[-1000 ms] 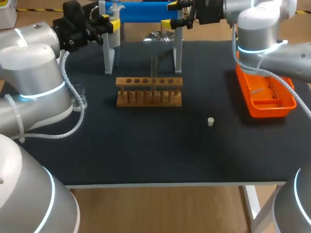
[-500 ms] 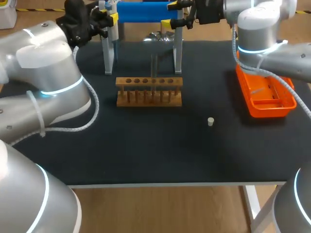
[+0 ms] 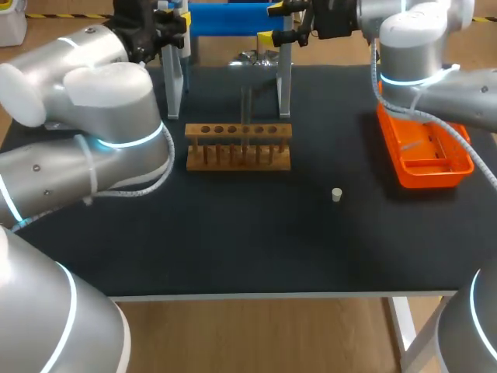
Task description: Invert the test tube, pick up the pipette, mount the tip to pipette, aspirate from beaker and dispense into the tube, eject the tip, return the pipette, and cap with the stopper.
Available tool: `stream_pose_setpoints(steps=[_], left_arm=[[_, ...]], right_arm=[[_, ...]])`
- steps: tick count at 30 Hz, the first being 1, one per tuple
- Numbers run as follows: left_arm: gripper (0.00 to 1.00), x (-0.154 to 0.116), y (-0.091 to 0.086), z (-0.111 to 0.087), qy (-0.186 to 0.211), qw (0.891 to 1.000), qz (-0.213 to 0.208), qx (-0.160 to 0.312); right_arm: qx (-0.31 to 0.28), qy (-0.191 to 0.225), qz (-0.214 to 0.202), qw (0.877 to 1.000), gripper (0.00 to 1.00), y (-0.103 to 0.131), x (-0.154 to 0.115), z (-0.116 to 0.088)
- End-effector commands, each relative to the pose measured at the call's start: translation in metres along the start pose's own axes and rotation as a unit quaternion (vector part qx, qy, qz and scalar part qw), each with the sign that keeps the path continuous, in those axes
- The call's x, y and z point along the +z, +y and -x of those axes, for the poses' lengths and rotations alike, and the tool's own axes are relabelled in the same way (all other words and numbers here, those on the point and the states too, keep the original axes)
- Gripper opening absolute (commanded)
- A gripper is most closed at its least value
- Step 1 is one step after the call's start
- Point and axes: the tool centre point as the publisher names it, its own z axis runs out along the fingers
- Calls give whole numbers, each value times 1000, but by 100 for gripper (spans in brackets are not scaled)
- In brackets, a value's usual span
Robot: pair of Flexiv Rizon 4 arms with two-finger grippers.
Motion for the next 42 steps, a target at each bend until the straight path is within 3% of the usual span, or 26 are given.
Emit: stream_pose_setpoints(steps=[1, 7, 29, 42], left_arm=[[0, 13, -3, -1, -40, 999, 10, -4], [0, 21, -1, 4, -65, 998, 24, -7], [0, 57, -5, 33, -98, 991, 89, -30], [0, 69, 7, 39, -114, 986, 115, -46]], right_arm=[[0, 0, -1, 1000, 100, 0, -1, 0], [0, 0, -1, 1000, 100, 0, -1, 0], [0, 0, -1, 1000, 100, 0, -1, 0], [0, 0, -1, 1000, 100, 0, -1, 0]])
